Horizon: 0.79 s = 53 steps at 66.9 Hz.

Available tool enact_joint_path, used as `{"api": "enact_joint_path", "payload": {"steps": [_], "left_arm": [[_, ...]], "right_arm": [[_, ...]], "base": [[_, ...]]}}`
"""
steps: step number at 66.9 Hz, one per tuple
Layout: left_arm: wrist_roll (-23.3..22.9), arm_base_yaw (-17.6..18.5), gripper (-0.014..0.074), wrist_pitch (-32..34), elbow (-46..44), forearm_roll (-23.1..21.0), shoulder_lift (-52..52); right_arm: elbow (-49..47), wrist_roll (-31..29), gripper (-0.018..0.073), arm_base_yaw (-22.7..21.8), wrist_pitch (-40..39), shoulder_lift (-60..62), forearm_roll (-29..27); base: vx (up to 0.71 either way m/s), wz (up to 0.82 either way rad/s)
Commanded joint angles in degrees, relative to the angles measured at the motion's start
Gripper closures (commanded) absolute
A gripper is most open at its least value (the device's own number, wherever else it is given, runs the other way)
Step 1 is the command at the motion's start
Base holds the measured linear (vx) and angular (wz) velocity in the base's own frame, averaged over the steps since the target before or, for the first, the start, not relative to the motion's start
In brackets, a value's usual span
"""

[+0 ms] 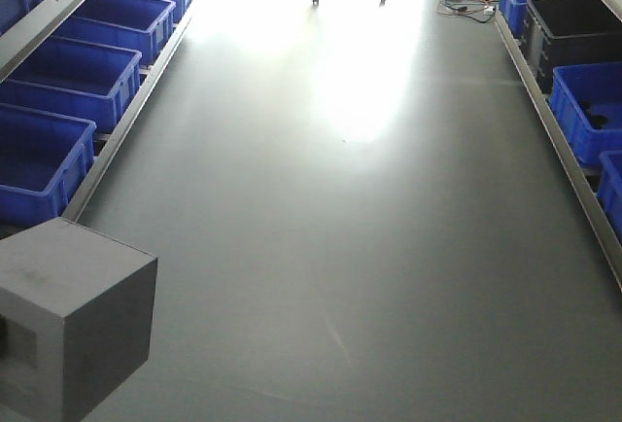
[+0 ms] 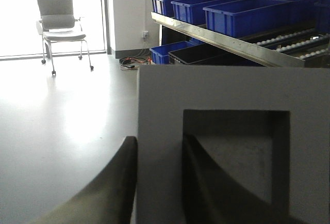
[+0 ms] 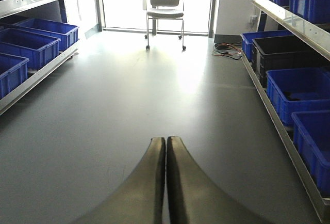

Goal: Sort gray base to blue bin
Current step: 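Drive down the aisle of blue bins toward the shelf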

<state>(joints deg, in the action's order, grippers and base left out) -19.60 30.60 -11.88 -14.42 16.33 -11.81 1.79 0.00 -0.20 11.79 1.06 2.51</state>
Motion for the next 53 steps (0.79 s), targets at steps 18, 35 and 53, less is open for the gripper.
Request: {"api": "enact_joint_path", "payload": {"steps": [18, 35, 53], "left_arm": [[-0.3, 0.3, 0.0603, 6.1, -1.8, 0.0, -0.4], [-0.3, 0.3, 0.0603, 6.1, -1.8, 0.0, -0.4], [-0.3, 0.3, 0.0603, 6.1, -1.8, 0.0, -0.4]], "right_arm": [[0.3, -0.7, 0.0564, -0.1, -4.5, 0.4, 0.5], [0.3, -0.7, 0.0564, -0.1, -4.5, 0.4, 0.5], [0.3, -0.7, 0.0564, -0.1, -4.5, 0.4, 0.5]], "base": [[0.40, 0.40], [0.35, 0.90], [0.28, 1.04]]}}
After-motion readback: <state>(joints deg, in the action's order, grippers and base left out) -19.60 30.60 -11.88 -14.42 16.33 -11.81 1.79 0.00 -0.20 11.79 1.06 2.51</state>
